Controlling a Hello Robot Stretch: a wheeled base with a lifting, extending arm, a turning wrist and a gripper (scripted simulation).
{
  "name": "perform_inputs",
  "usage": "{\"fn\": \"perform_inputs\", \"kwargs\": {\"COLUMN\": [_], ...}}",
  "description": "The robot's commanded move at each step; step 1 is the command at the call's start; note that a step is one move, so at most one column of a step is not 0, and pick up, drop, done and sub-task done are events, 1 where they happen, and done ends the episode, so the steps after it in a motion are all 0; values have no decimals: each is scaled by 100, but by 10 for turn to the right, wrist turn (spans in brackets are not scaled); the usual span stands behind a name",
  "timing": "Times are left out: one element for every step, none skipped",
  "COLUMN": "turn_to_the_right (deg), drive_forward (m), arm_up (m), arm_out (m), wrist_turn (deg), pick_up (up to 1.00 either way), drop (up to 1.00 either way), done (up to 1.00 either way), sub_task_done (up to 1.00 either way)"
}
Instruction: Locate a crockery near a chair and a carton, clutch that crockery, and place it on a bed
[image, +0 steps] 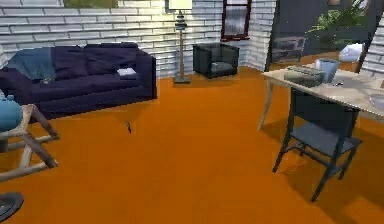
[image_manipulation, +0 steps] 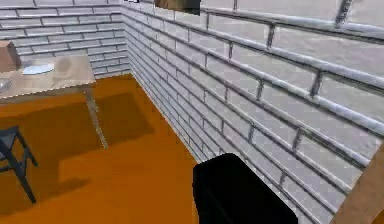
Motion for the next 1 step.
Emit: {"fn": "perform_inputs", "kwargs": {"turn_to_the_right": [450], "drive_forward": [0], "arm_up": [0], "arm_out": [0], "wrist_turn": [0], "pick_up": [0], "drop": [0], "done": [0], "sub_task_done": [0]}}
